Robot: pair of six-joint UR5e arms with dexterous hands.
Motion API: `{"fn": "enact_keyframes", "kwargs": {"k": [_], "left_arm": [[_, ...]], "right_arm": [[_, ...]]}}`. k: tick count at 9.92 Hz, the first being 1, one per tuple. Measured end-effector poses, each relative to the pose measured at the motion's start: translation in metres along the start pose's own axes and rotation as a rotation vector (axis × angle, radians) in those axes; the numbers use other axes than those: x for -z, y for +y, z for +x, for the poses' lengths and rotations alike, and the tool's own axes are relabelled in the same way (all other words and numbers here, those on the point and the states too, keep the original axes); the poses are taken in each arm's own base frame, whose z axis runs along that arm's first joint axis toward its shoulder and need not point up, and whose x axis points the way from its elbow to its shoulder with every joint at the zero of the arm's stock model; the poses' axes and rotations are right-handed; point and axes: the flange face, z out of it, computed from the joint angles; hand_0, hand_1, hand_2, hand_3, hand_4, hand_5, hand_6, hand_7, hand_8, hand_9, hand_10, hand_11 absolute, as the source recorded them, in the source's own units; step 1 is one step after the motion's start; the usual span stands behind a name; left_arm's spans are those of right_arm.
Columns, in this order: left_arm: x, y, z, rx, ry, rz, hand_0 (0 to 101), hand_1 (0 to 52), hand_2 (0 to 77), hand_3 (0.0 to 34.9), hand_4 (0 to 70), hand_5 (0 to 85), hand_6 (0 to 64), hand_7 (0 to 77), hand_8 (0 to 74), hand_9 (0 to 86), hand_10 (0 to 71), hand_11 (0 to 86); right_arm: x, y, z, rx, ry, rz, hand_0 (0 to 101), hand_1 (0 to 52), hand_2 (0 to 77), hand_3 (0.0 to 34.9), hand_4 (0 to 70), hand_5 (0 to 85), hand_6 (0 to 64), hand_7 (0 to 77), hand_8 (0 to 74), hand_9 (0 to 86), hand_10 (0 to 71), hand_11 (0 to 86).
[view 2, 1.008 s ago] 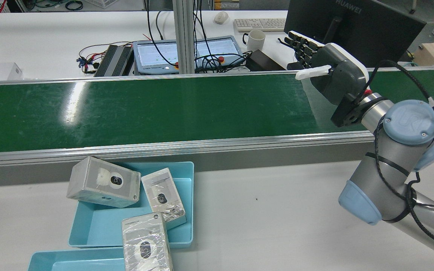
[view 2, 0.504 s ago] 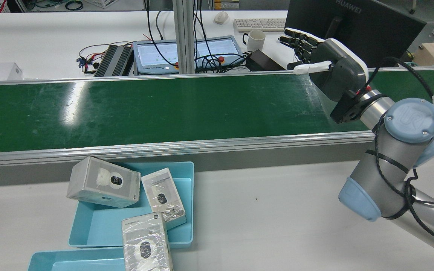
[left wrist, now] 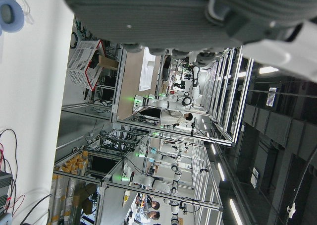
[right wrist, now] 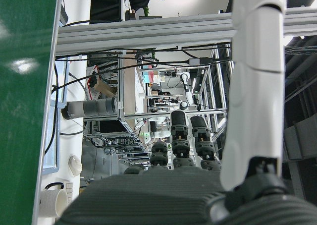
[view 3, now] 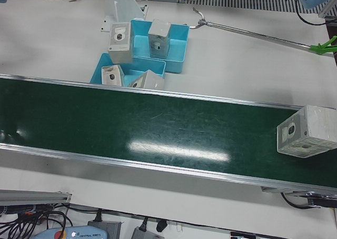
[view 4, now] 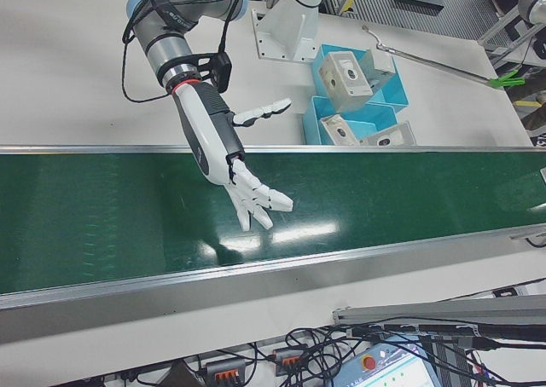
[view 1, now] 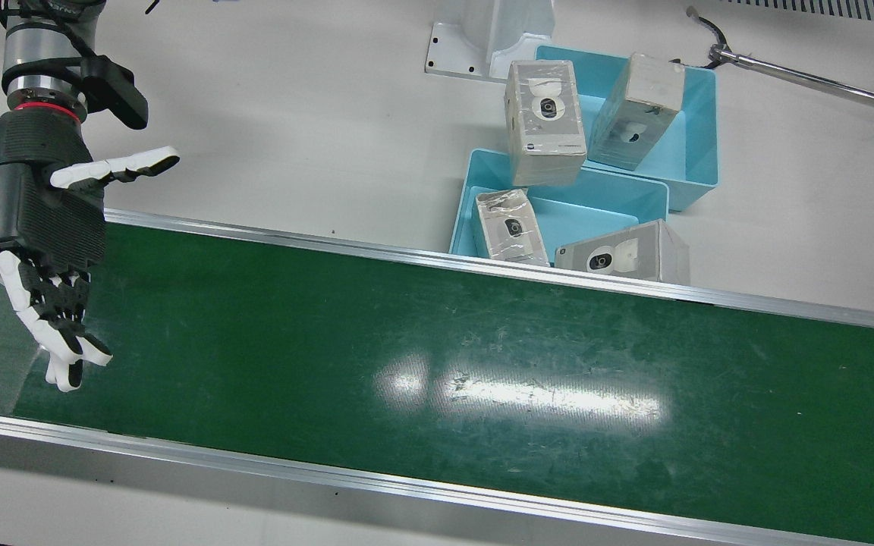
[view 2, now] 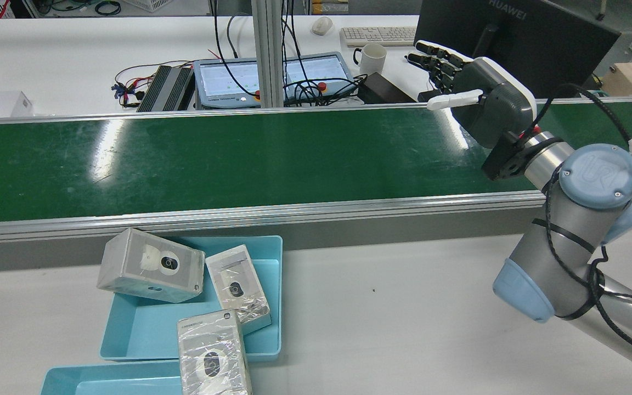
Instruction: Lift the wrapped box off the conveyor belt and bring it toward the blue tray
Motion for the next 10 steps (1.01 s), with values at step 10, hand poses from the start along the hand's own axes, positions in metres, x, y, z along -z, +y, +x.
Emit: {"fn": "enact_keyframes", "kwargs": {"k": [10], "left_arm": [[0.0,0.0,0.0,0.0,0.0,0.0,0,0.0,1.1,0.0,0.0,1.1,0.5,0.5,0.5,0.5,0.5,0.5]], "right_arm": [[-0.014,-0.008,0.016,0.024,0.02,0.011,46,8.7,1.6,0.0,10.4,10.9,7.1,16.4,7.1,5.4,0.0,1.1]]}}
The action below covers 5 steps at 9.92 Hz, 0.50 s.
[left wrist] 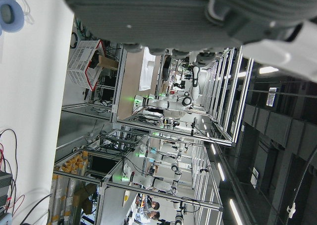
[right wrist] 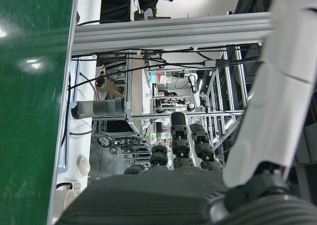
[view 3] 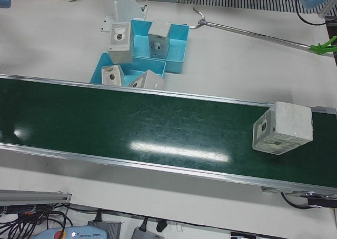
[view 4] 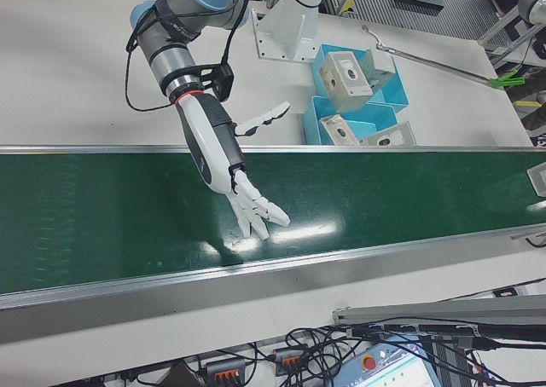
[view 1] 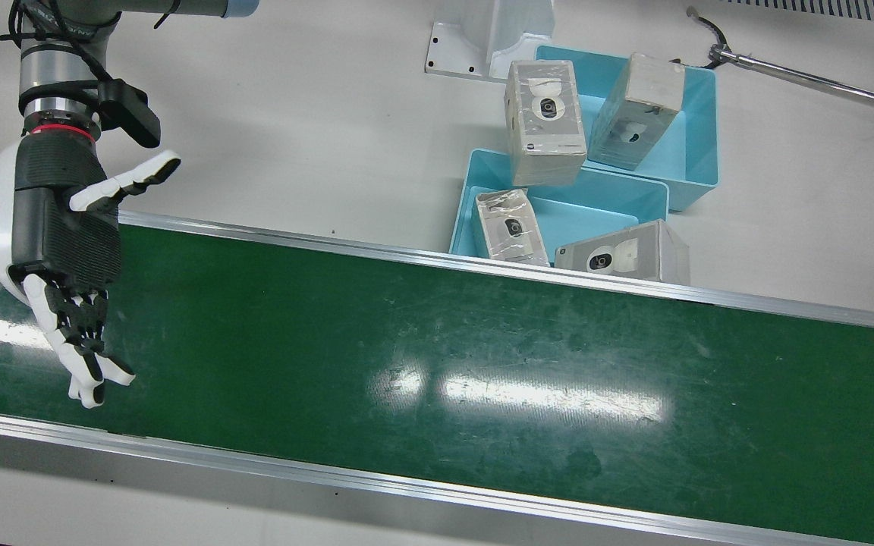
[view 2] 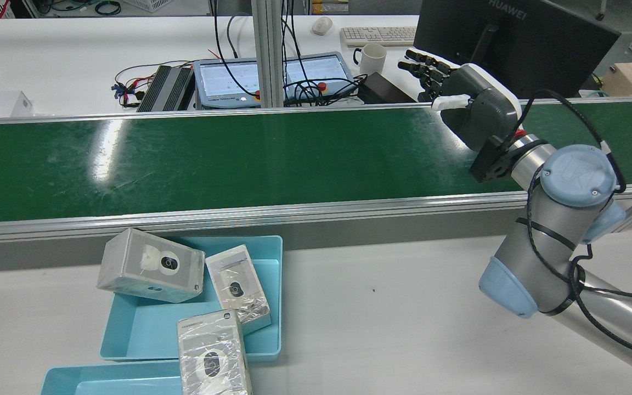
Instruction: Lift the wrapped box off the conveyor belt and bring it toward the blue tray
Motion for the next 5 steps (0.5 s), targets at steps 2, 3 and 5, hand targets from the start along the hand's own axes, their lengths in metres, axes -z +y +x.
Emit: {"fn": "enact_keyframes", "kwargs": {"k": [2,3,5], "left_arm": [[0.0,0.0,0.0,0.0,0.0,0.0,0,0.0,1.1,0.0,0.0,1.1,0.5,0.5,0.5,0.5,0.0,0.5],[0.0,0.0,0.0,0.0,0.0,0.0,0,0.0,1.1,0.0,0.0,1.1,0.5,0.5,0.5,0.5,0.5,0.5],[0.0,0.0,0.0,0.0,0.0,0.0,0,0.0,0.5,0.0,0.0,1.1,0.5,0.5,0.5,0.5,0.5,0.5]], "right_arm": [[-0.006,0.01,-0.002,0.014,0.002,-0.018,42,3.8,1.1,0.0,12.0,10.4,7.6,19.1,7.1,8.7,0.0,1.1],[-0.006,0.009,-0.011,0.021,-0.007,-0.017,42,3.8,1.1,0.0,13.1,10.4,7.6,20.2,7.1,8.7,0.0,1.1],[0.001,-0.009,-0.036,0.039,-0.039,0.01,43,4.9,1.1,0.0,12.5,9.8,7.6,19.1,6.5,7.6,0.0,1.1]]}}
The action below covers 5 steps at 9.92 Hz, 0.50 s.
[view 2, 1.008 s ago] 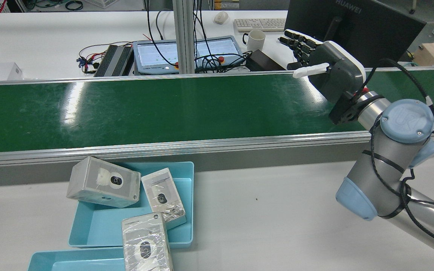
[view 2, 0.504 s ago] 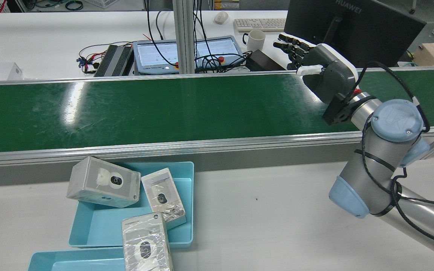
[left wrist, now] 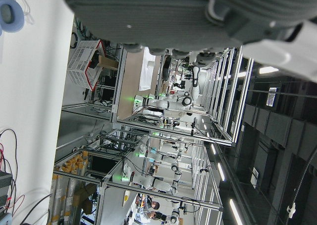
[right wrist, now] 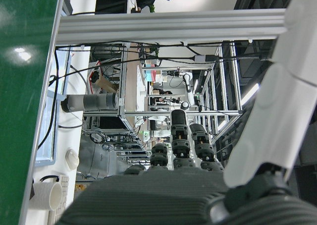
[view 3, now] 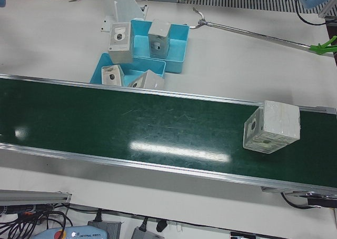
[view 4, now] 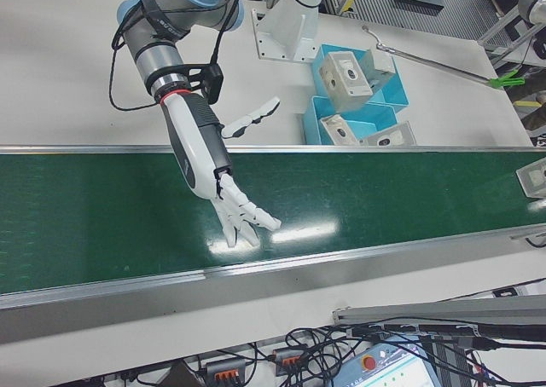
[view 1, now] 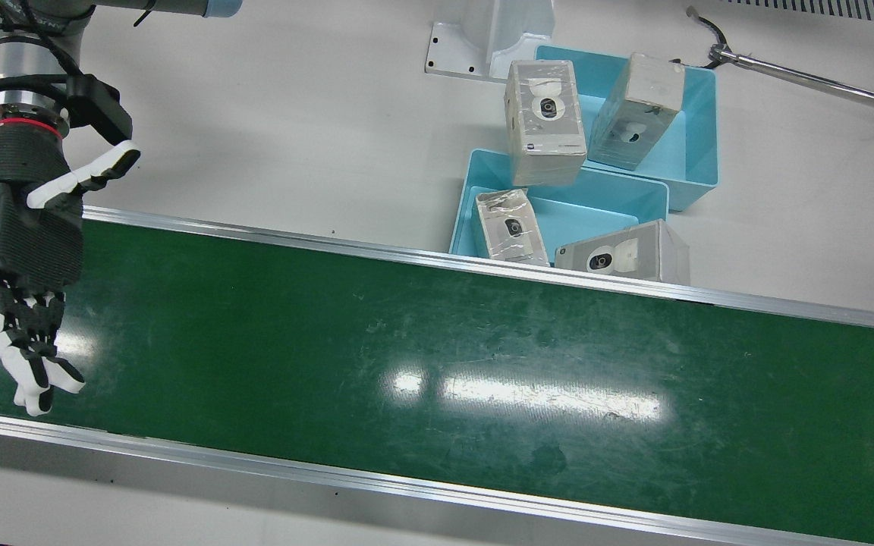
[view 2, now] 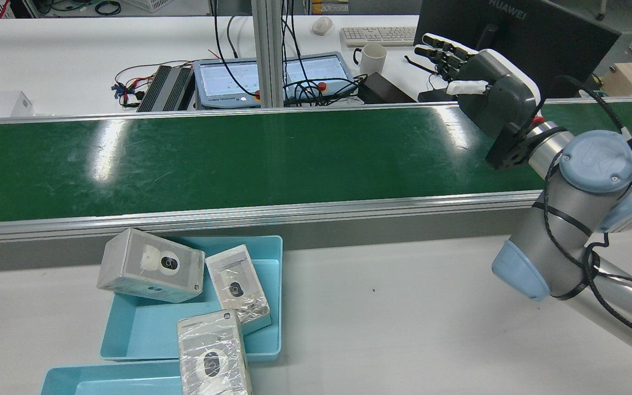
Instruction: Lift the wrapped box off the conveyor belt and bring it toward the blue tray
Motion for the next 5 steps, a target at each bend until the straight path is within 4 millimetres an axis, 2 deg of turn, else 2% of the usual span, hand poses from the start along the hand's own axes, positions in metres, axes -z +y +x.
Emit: {"fn": "enact_keyframes", "kwargs": {"k": [1,2,3,4,5], "left_arm": [[0.0,0.0,0.0,0.0,0.0,0.0,0,0.0,0.5,0.0,0.0,1.1,0.5,0.5,0.5,0.5,0.5,0.5],[0.0,0.0,0.0,0.0,0.0,0.0,0,0.0,0.5,0.0,0.0,1.1,0.5,0.5,0.5,0.5,0.0,0.5],[0.0,0.0,0.0,0.0,0.0,0.0,0,0.0,0.5,0.0,0.0,1.1,0.5,0.5,0.5,0.5,0.5,0.5],[0.0,0.0,0.0,0.0,0.0,0.0,0,0.0,0.5,0.0,0.0,1.1,0.5,0.5,0.5,0.5,0.5,0.5],[0.0,0.0,0.0,0.0,0.0,0.0,0,0.0,1.1,0.0,0.0,1.1,0.5,0.5,1.1,0.5,0.5,0.5]], "right_arm": [[-0.004,-0.001,-0.009,0.005,-0.016,-0.001,40,2.7,1.1,0.0,13.1,9.8,8.2,20.7,8.2,9.3,0.0,1.1],[-0.009,0.006,-0.017,0.003,-0.031,-0.015,40,2.7,1.6,0.0,14.2,10.9,8.7,21.8,3.8,9.3,0.0,1.1],[-0.012,0.01,-0.021,-0.001,-0.04,-0.025,40,2.7,1.6,0.0,14.2,10.9,8.7,21.8,3.8,9.3,0.0,1.1],[-0.014,0.011,-0.024,-0.006,-0.045,-0.028,40,2.7,1.6,0.0,14.2,11.5,8.7,21.8,7.6,9.3,0.0,1.1],[-0.015,0.01,-0.024,-0.015,-0.047,-0.029,40,2.7,1.1,0.0,13.1,11.5,8.7,20.7,8.2,8.2,0.0,1.1]]}}
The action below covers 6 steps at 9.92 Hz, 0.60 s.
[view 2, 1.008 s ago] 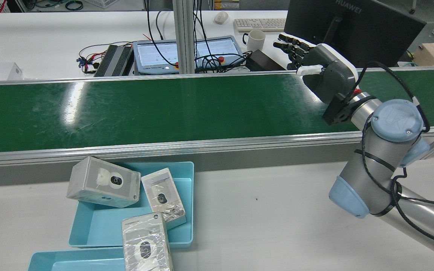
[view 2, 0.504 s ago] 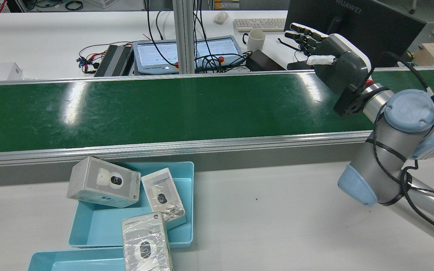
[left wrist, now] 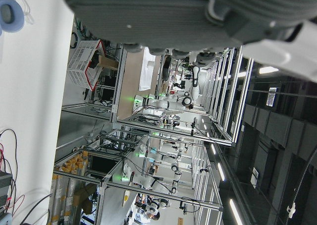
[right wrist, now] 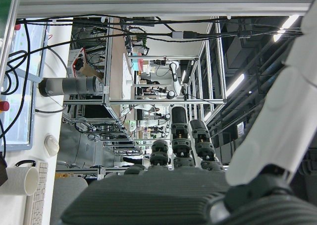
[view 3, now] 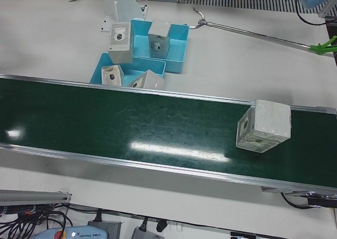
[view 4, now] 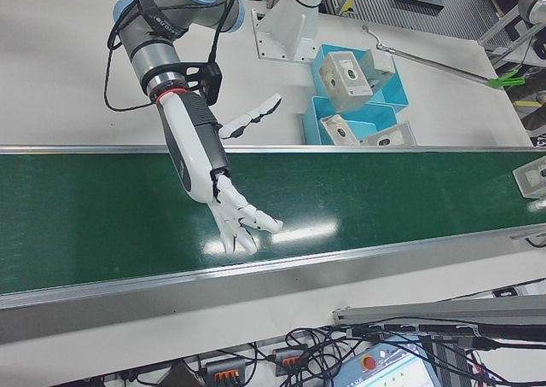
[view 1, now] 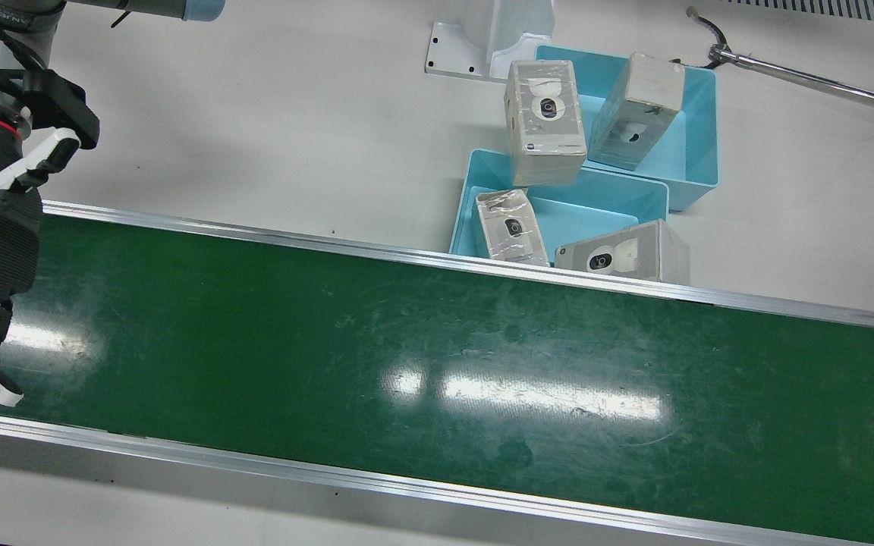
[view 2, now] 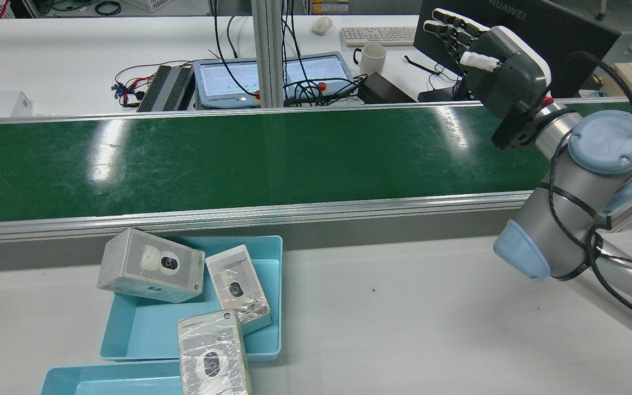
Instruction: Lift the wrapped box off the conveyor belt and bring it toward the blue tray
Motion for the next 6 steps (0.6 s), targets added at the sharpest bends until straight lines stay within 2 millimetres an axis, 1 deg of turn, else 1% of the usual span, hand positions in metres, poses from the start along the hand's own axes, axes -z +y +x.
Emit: {"fn": "enact_keyframes", "kwargs": {"k": [1,2,3,4,5,6], "left_arm": [[0.0,0.0,0.0,0.0,0.0,0.0,0,0.0,1.1,0.0,0.0,1.1,0.5,0.5,1.1,0.5,0.5,0.5],[0.0,0.0,0.0,0.0,0.0,0.0,0,0.0,1.1,0.0,0.0,1.1,0.5,0.5,0.5,0.5,0.5,0.5],[0.0,0.0,0.0,0.0,0.0,0.0,0,0.0,0.5,0.0,0.0,1.1,0.5,0.5,0.5,0.5,0.0,0.5],[0.0,0.0,0.0,0.0,0.0,0.0,0,0.0,0.5,0.0,0.0,1.1,0.5,0.5,0.5,0.5,0.0,0.5],[0.0,0.0,0.0,0.0,0.0,0.0,0,0.0,1.1,0.0,0.0,1.1,0.5,0.5,0.5,0.5,0.0,0.5],[0.0,0.0,0.0,0.0,0.0,0.0,0,0.0,1.1,0.0,0.0,1.1,0.5,0.5,0.5,0.5,0.0,0.5]], "right_arm": [[-0.001,-0.001,-0.001,-0.017,-0.003,-0.011,38,0.5,1.6,0.0,12.0,12.5,5.5,20.7,8.7,6.5,0.0,1.1],[0.001,-0.007,-0.003,-0.032,-0.002,-0.017,38,0.5,1.6,0.0,12.0,12.5,5.5,20.7,8.7,6.5,0.0,1.1],[0.008,-0.019,-0.005,-0.038,-0.001,-0.006,38,0.5,1.6,0.0,11.5,13.6,6.5,20.7,8.7,4.9,0.0,1.1],[0.017,-0.031,-0.007,-0.039,0.0,0.011,39,3.8,1.6,0.0,9.8,13.1,6.0,16.9,7.6,4.9,0.0,1.1],[0.023,-0.039,-0.012,-0.039,-0.004,0.023,39,3.8,1.6,0.0,9.8,13.1,6.0,16.9,7.6,4.9,0.0,1.1],[0.026,-0.043,-0.014,-0.039,-0.006,0.031,41,6.5,1.1,0.0,9.8,13.6,6.0,18.0,7.6,4.9,0.0,1.1]]}}
